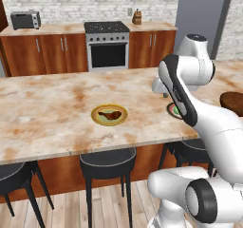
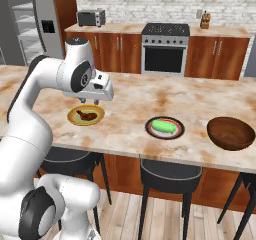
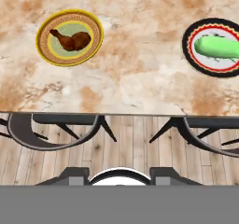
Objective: Pick the chicken drumstick and corn from their plates and place them in the bowl. Then put the bowl in the fridge.
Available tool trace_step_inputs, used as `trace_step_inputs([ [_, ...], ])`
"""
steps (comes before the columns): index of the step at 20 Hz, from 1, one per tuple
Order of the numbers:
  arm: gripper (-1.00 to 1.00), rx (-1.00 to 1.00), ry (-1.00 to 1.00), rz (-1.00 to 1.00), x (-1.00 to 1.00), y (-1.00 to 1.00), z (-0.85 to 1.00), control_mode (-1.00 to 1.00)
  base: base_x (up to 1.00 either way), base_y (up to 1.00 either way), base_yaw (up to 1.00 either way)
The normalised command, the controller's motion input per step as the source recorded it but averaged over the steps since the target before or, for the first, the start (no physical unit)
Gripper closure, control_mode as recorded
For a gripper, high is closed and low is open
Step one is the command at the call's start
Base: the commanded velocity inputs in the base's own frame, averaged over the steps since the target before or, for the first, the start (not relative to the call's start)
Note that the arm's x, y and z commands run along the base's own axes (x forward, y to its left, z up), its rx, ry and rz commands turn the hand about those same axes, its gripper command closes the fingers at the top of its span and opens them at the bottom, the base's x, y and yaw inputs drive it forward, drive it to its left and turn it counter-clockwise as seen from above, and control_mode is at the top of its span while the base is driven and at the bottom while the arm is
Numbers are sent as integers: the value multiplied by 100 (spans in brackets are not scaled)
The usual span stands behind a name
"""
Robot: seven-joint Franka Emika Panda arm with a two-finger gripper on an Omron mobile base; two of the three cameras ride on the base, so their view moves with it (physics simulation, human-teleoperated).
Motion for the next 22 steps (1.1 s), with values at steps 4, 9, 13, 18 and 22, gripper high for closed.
trace_step_inputs([
  [4,-100,-4,0,1,-10,0,-3,-100,0,0,0],
  [9,-100,-19,-16,46,-8,36,-31,-100,0,0,0],
  [13,-100,-1,-4,67,7,42,-20,-100,0,0,0],
  [18,-100,4,0,51,30,43,-19,-100,0,0,0],
  [22,-100,0,2,39,39,43,-9,-100,0,0,0],
])
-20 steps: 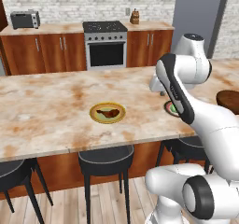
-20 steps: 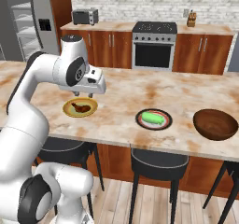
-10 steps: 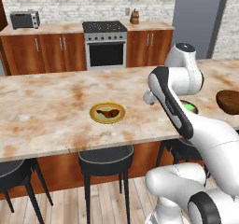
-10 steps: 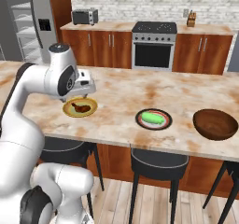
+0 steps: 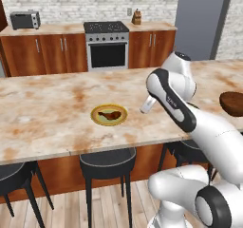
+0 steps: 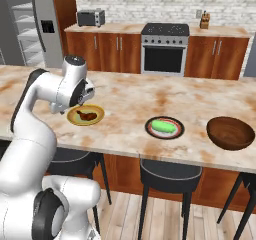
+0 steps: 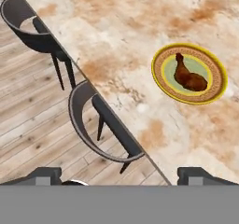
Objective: Pick the chicken drumstick and corn from their plates and place them in the bowl. Then put the bowl in the fridge.
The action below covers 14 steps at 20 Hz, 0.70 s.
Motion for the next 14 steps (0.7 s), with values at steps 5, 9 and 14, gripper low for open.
trace_step_inputs([
  [5,-100,-3,3,24,52,47,-18,-100,0,0,0],
  [9,-100,-9,2,11,65,43,-21,-100,0,0,0],
  [14,-100,-18,3,0,68,46,-29,-100,0,0,0],
])
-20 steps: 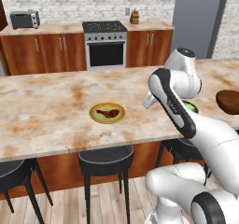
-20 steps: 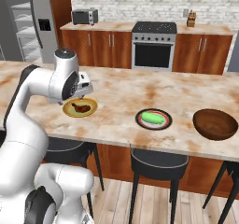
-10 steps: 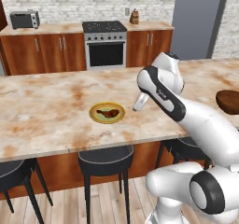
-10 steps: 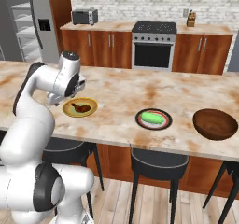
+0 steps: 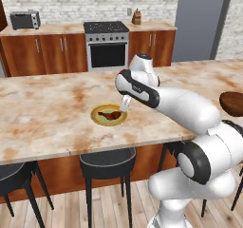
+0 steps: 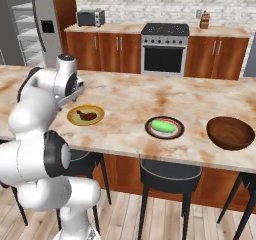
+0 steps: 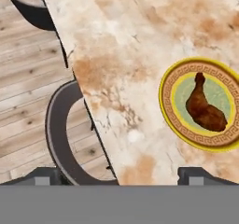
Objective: Pick the chicken drumstick and corn from their plates and place them in the bowl. Then put the bowl in the fridge.
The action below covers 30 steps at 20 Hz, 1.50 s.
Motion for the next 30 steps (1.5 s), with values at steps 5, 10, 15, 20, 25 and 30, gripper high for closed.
trace_step_inputs([
  [5,-100,-14,4,0,57,32,-39,-100,0,0,0],
  [10,-100,-3,0,-1,54,16,-39,-100,0,0,0],
  [15,-100,-10,0,-13,51,11,-41,-100,0,0,0],
  [20,-100,-4,1,-18,57,11,-35,-100,0,0,0],
  [25,-100,0,1,-16,55,14,-38,-100,0,0,0],
  [30,-100,0,0,-12,54,10,-40,-100,0,0,0],
])
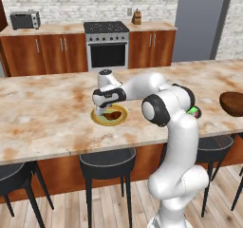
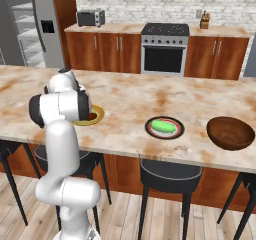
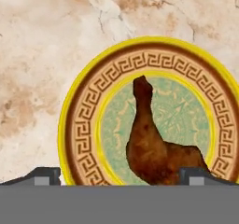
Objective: Pick the chicken drumstick and corn from their plates and place them in the bowl. Then put the bowl in the fridge.
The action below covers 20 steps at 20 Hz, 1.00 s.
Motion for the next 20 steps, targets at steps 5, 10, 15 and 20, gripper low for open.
trace_step_inputs([
  [5,-100,0,2,-7,56,1,-32,-100,0,0,0],
  [10,-100,0,2,-4,53,0,-34,-100,0,0,0],
  [15,-100,1,4,-5,30,0,-29,-100,0,0,0],
  [20,-100,4,12,-13,-2,0,-25,-100,0,0,0],
])
